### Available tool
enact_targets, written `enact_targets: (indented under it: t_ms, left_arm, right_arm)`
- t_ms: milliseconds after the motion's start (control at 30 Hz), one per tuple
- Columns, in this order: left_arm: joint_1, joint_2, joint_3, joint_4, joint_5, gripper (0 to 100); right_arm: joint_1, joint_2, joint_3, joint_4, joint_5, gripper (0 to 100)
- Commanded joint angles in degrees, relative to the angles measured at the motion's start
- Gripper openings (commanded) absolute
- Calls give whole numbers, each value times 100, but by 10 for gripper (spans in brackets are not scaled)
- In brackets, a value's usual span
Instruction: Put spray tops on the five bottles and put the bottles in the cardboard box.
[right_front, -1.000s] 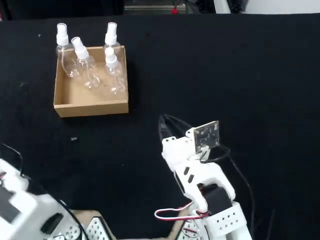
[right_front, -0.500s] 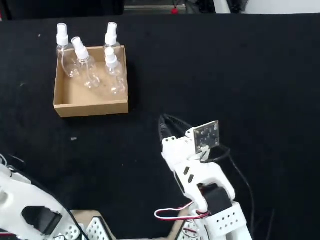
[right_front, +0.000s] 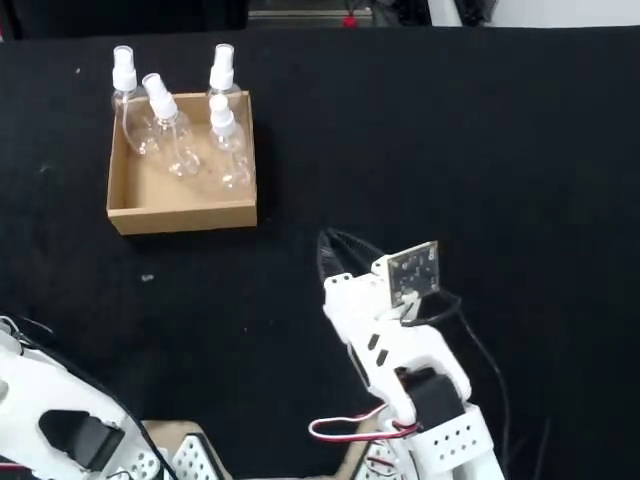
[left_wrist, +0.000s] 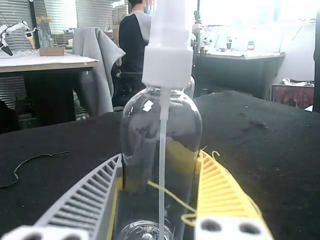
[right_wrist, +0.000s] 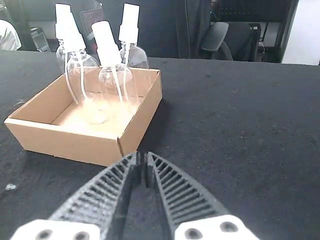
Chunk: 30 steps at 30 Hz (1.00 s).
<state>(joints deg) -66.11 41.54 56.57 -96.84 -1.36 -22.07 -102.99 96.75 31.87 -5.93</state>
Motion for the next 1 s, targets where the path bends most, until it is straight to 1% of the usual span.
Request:
enact_targets:
  t_ms: [0, 100, 167, 367, 467, 733, 833, 967]
  left_arm:
    - [-66, 70, 13, -70, 18, 134]
    - [-66, 70, 13, -70, 18, 136]
    - [-75, 79, 13, -70, 18, 154]
    - [-75, 114, 13, -70, -9, 325]
    - [-110, 114, 13, -70, -9, 372]
    - [-207, 79, 13, -79, -26, 378]
    - [-207, 70, 31, -290, -26, 378]
    - [-215, 35, 13, -290, -26, 379]
  right_arm:
    - [-26, -488, -22, 35, 53, 15]
    - [-26, -488, -22, 35, 53, 15]
    - [-26, -488, -22, 35, 53, 15]
    - [-26, -488, -22, 35, 53, 15]
    - [-26, -488, -22, 35, 53, 15]
    - [-26, -488, -22, 35, 53, 15]
    - [-26, -488, -22, 35, 53, 15]
    - [-26, -488, -22, 35, 53, 15]
